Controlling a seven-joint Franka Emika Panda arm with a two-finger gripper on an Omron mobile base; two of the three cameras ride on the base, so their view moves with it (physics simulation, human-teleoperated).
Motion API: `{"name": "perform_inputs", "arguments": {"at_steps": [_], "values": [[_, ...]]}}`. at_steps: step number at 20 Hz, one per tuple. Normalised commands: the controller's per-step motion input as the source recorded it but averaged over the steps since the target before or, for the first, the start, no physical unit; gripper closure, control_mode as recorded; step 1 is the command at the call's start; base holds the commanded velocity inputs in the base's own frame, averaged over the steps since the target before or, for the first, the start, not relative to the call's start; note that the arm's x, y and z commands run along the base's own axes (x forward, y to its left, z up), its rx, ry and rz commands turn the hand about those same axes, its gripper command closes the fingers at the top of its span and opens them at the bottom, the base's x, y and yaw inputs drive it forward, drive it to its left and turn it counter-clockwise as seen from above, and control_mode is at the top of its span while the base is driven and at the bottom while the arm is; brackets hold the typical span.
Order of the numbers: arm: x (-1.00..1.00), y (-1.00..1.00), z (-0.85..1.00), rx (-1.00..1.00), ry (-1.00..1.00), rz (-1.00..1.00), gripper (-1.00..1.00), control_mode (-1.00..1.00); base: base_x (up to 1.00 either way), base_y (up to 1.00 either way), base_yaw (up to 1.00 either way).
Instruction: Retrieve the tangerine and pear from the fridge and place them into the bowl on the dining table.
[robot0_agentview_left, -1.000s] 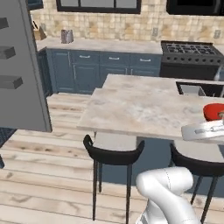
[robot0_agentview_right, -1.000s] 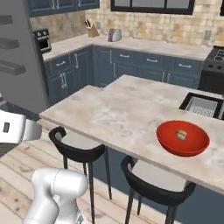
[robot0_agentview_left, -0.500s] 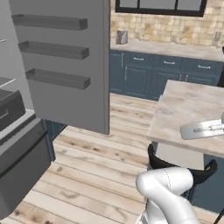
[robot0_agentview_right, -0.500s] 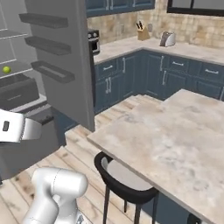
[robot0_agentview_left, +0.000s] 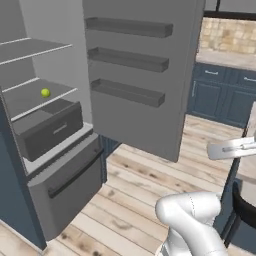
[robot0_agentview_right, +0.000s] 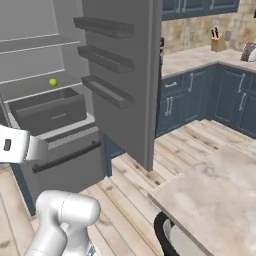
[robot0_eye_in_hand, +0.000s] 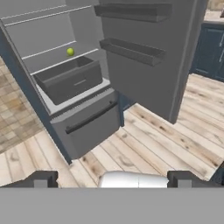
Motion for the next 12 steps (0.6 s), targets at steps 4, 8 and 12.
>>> {"name": "perform_inputs", "arguments": {"at_steps": [4, 8, 12], "values": [[0.00, 0.00, 0.00, 0.00, 0.00, 0.00, -1.00, 1.00, 0.62, 0.29, 0.30], [0.00, 0.00, 0.00, 0.00, 0.00, 0.00, -1.00, 1.00, 0.63, 0.19, 0.26], [0.00, 0.00, 0.00, 0.00, 0.00, 0.00, -1.00, 1.00, 0.64, 0.18, 0.22]]}}
